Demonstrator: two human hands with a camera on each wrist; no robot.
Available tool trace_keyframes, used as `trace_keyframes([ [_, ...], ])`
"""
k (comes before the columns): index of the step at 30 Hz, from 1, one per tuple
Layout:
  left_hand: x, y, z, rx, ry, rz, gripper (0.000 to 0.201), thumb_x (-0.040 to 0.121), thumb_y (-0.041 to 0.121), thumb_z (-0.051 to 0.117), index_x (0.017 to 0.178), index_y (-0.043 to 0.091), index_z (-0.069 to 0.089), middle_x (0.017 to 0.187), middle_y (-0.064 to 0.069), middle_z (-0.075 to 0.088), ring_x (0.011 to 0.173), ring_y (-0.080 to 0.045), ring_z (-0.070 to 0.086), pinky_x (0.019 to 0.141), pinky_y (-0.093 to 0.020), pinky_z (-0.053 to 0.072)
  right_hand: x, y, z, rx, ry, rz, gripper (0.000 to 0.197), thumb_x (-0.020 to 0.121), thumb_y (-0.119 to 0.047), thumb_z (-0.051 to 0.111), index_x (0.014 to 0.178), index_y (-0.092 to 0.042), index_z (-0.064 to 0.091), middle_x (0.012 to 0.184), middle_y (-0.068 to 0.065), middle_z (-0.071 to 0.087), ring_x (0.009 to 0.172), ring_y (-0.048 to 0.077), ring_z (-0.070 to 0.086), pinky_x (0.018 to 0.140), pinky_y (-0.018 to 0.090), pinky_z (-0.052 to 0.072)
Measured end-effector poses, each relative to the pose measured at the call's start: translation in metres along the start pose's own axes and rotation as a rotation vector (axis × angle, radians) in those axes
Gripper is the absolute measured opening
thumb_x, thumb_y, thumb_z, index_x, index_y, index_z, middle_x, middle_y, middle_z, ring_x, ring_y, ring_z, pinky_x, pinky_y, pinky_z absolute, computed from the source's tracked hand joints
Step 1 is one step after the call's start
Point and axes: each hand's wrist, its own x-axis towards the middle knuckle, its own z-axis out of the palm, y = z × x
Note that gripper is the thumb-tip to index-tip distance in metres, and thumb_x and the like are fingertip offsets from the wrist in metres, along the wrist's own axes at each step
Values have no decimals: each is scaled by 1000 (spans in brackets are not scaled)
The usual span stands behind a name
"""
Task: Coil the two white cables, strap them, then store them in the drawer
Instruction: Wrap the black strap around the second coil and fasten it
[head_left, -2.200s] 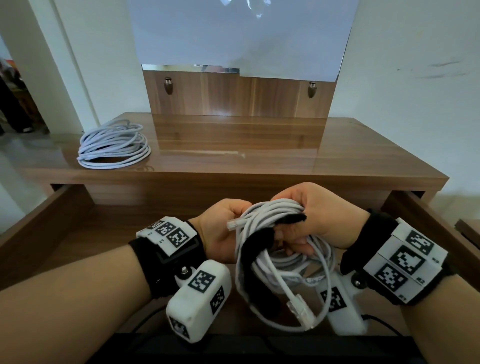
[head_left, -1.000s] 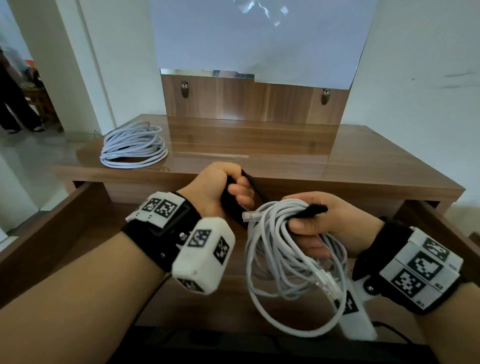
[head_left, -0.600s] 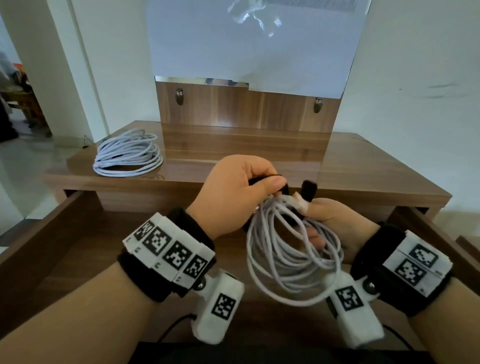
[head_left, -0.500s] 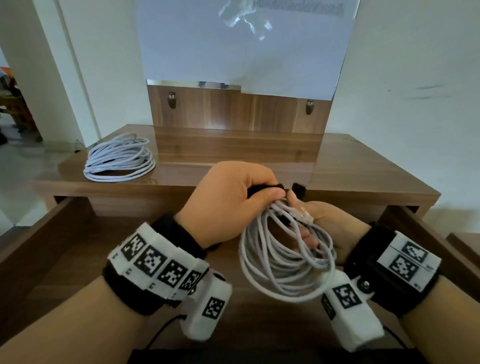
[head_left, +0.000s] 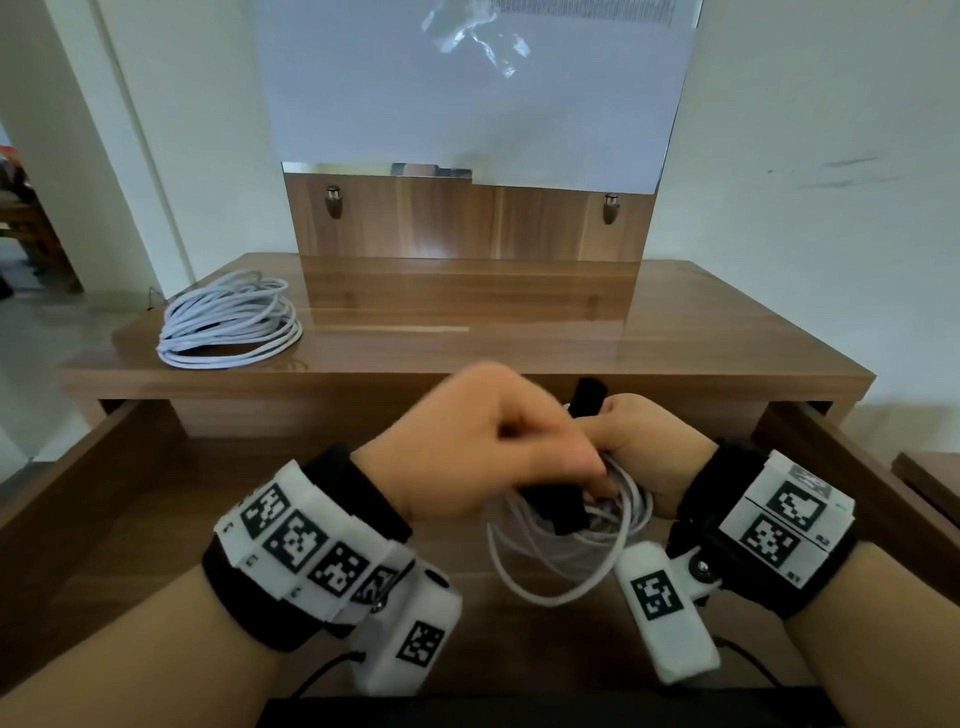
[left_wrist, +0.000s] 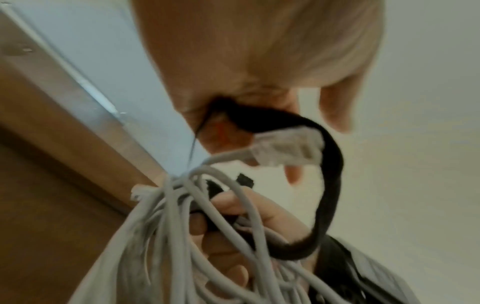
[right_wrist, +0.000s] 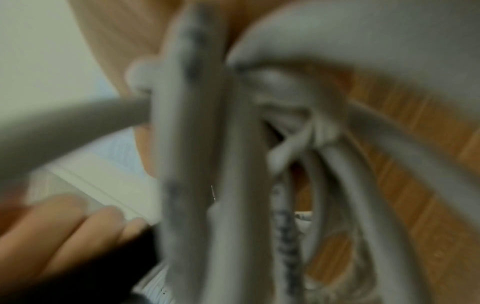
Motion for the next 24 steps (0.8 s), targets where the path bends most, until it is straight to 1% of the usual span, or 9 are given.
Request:
trace_keyframes([
  [4,9,-32,-8,-309,574,-304,32,103,10,40,96,-9,65,77,-21,65,68,-23,61,68,-26,51,-2,-4,4,-29,-32,-64,16,90,4,56,74,3,54,45,8,39,33,16,37,38,23,34],
  [7,9,-50,-3,-419,378,-611,20,95,0,47,95,-5,66,85,-19,66,79,-28,64,71,-32,55,-6,-7,6,-119,-73,-129,15,87,10,54,73,6,55,44,9,40,35,17,38,46,28,37],
  [10,6,-52,2,-549,237,-740,26,90,0,41,87,-4,67,91,-22,62,87,-33,55,81,-43,48,-7,-8,6,-226,-88,-166,15,84,12,57,76,22,49,50,14,43,38,22,40,45,28,39],
  [12,6,-53,2,-724,209,-773,34,88,3,39,93,-3,72,102,-26,61,92,-37,53,90,-48,47,-9,-9,9,-250,-122,-208,13,82,13,58,83,23,50,54,17,45,39,24,41,44,28,40],
  [15,3,-50,0,-866,126,-849,29,83,10,48,89,-2,73,84,-18,64,75,-27,59,76,-35,51,-11,-11,13,-263,-165,-266,13,81,14,62,88,16,51,54,19,48,38,25,43,44,31,41],
  [18,1,-57,-1,-657,163,-862,18,95,-1,44,97,-1,62,68,-1,67,57,-6,65,58,-21,54,-14,-11,17,-283,-181,-312,17,80,13,65,91,10,53,59,22,54,37,20,48,41,27,42],
  [20,-2,-67,-1,-595,202,-823,28,98,0,45,122,-9,56,76,-1,62,52,0,63,54,-16,52,-15,-10,19,-288,-197,-330,19,80,13,65,93,6,54,62,22,58,37,16,52,40,25,44],
  [22,-6,-77,-5,-648,118,-785,48,91,23,65,128,-5,55,81,-3,65,59,-3,66,61,-19,54,-15,-10,21,-278,-226,-329,22,80,14,65,96,2,55,64,17,62,41,14,57,41,23,46],
  [24,-9,-81,-6,-773,-171,-739,56,70,34,84,114,3,69,93,-7,74,83,-14,72,81,-29,57,-16,-10,21,-282,-251,-313,25,79,12,67,98,0,56,70,17,66,47,15,60,43,23,48],
])
